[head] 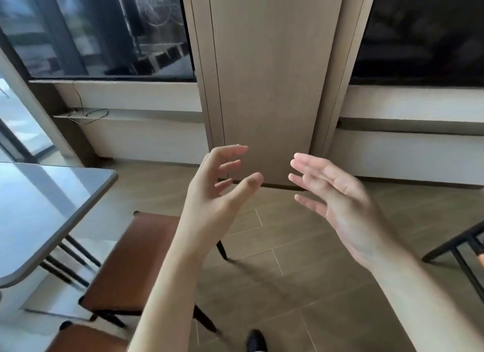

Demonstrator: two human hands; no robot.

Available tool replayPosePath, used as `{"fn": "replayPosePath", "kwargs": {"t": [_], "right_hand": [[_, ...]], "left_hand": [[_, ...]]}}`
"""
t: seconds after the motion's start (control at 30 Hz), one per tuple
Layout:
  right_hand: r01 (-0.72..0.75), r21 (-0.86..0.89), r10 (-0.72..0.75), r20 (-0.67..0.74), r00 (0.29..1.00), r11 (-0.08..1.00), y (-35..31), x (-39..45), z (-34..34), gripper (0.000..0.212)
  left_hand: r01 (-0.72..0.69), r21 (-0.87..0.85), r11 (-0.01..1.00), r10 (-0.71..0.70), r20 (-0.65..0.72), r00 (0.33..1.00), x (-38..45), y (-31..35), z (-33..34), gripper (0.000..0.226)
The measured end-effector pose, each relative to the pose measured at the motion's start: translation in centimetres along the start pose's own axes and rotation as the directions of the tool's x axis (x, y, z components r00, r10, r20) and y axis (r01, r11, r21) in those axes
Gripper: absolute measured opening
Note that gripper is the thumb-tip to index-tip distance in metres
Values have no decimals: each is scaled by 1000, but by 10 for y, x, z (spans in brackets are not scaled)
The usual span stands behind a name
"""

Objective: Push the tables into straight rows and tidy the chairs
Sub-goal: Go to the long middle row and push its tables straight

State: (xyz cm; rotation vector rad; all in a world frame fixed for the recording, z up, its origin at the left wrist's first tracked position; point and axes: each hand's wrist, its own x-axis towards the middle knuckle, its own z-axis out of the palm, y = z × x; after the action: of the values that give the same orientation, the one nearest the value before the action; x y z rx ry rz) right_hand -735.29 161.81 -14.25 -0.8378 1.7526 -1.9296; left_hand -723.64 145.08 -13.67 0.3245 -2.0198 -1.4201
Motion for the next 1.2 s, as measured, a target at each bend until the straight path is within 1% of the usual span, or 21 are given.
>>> {"fn": "replayPosePath", "kwargs": {"t": [0.07,0.23,0.37,0.53,0.67,0.93,1.07,1.2], "right_hand": [[6,-24,-5,40,999,1000,8,43,2,40],[19,-67,-10,128,992,998,14,161,15,45],[25,-71,-17,103,995,997,20,235,13,46],[10,-63,-6,60,998,998,29,305,10,43],[6,-54,-2,73,997,999,38,357,18,41],[-12,-49,20,180,983,999,67,462,25,42],[40,-79,-16,281,960,996,71,539,21,39],[99,-125,-40,406,913,987,68,627,25,37]], "left_hand": [[12,-27,1000,-12,-19,1000,34,-19,-1,34],[50,-39,998,-53,-78,996,136,-61,-12,27],[66,-33,997,-68,-59,996,208,-83,-13,21],[66,-24,997,-67,-22,998,274,-104,-16,28],[99,-33,995,-100,-40,994,312,-123,-27,18],[147,-17,989,-148,-128,981,387,-171,-28,17],[107,11,994,-103,-179,978,450,-191,-27,15],[77,42,996,-65,-237,969,525,-202,-27,15]]}}
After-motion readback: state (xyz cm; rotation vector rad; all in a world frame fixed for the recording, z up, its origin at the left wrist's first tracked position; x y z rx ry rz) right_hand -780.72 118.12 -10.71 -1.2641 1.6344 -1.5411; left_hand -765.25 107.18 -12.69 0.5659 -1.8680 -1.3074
